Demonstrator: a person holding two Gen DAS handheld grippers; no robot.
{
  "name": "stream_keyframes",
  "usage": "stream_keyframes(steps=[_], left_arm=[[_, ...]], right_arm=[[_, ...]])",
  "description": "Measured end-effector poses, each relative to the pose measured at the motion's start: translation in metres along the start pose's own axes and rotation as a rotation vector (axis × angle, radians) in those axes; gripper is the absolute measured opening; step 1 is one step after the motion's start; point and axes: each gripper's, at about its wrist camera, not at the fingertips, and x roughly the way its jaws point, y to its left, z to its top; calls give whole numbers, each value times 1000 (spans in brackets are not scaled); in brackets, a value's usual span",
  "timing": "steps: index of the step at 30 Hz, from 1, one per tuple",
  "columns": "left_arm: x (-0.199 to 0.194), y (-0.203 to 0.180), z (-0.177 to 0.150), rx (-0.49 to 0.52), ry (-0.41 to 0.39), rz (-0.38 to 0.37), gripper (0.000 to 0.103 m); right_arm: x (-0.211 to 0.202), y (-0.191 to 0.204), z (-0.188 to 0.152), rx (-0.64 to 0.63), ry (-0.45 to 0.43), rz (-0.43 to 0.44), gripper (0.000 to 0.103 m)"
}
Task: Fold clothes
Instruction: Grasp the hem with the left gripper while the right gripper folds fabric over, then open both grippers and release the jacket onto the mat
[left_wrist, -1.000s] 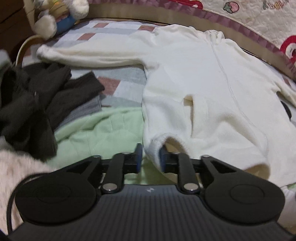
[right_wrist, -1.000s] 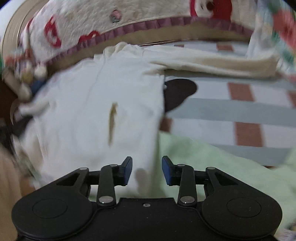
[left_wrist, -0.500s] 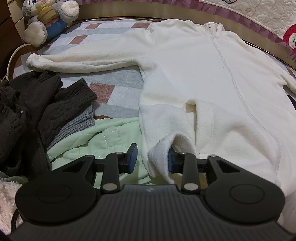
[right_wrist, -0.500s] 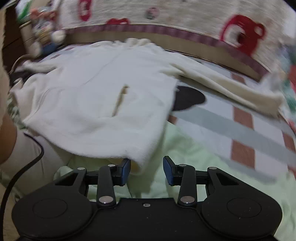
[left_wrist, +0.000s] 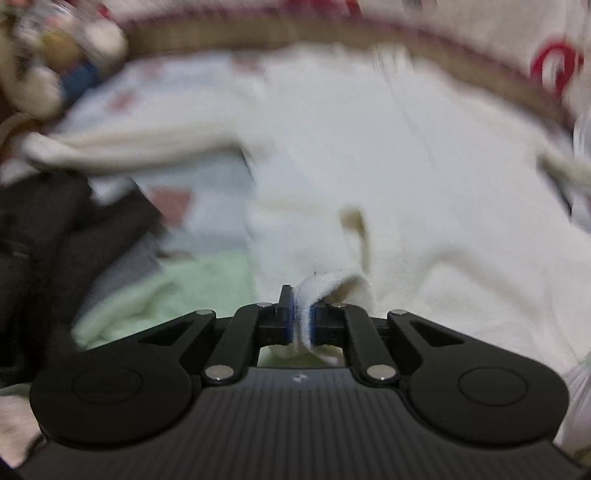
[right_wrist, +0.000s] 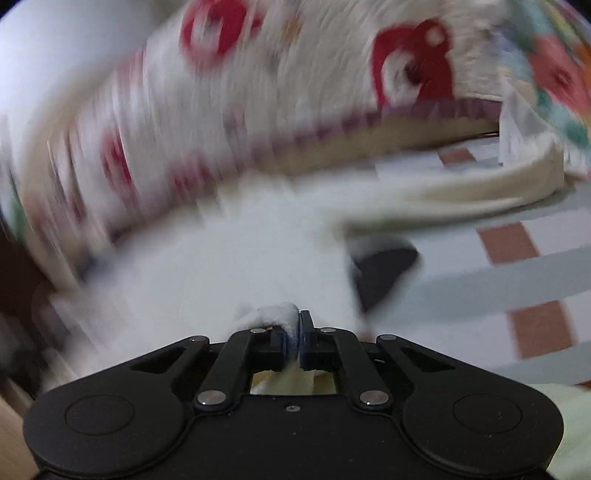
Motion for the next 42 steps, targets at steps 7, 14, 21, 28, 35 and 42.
stream_keyframes(steps=[7, 14, 21, 28, 35, 42], left_arm=[[-76, 34, -23, -117, -138, 20, 5], [-66, 29, -35, -56, -39, 47, 5], [-40, 18, -37, 46, 96, 21, 14], [-57, 6, -22, 180, 165, -151, 43], [-104, 14, 39, 185, -51, -289, 54], [-50, -25, 57, 151, -55, -316, 54]], right_arm=[[-45, -8, -40, 135, 27, -88, 3], [-45, -3, -55, 137, 60, -90, 3], [-17, -21, -83, 112, 228, -216, 5], [-22, -24, -79, 65, 242, -193, 24], [-38, 17, -23, -9, 3, -50, 35], [-41, 29, -7, -109, 25, -129, 42]])
